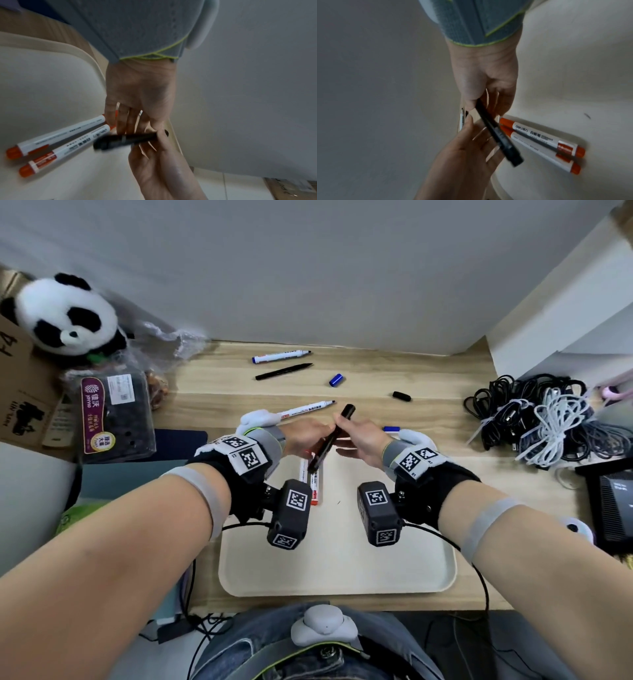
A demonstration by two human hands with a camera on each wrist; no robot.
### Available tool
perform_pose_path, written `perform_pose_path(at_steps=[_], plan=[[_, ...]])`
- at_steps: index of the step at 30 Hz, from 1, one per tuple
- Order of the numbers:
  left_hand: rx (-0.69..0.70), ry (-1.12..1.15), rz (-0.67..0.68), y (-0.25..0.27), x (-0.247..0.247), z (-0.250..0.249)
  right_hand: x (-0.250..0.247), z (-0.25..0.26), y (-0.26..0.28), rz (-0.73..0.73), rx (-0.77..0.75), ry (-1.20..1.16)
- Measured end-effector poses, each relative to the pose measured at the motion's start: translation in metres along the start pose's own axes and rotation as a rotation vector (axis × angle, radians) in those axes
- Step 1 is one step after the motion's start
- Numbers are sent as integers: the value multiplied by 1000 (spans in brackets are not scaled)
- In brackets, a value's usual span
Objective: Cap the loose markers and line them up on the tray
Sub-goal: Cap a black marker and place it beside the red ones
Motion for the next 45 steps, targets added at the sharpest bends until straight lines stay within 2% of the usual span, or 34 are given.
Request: perform_pose_path(at_steps=[2, 6, 10, 16, 31, 35, 37, 41, 43, 45], plan=[[-44, -33, -63, -1, -9, 12, -4, -9, -3, -18, 55, 67], [-119, -17, -208, -7, -27, 36, -7, -31, -10, 4, 139, 367], [-184, -21, -226, -9, -29, 49, 0, -46, -18, 36, 144, 611], [-227, -24, -204, -20, -27, 55, 11, -38, -28, -68, 56, 873], [-265, 27, -214, -34, -34, 60, 13, -28, -45, -111, 5, 799], [-224, 17, -292, -42, -48, 53, -19, -12, -54, -250, -20, 714], [-192, 46, -331, -45, -55, 44, -43, 2, -55, -365, -34, 679], [-146, 146, -325, -58, -62, 26, -91, 24, -53, -598, -54, 706], [-87, 108, -407, -68, -70, 17, -105, 28, -56, -624, -51, 700], [-30, -21, -475, -73, -78, 9, -115, 30, -58, -635, -28, 733]])
Point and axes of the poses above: each hand's wrist, its own y-axis away from the middle knuckle, its own x-axis out of the palm, z = x × y, the point moved 6 cm from there along -y, towards the middle knuckle, and after that the axes turned 2 degrees about x, right-handed, at the moved point
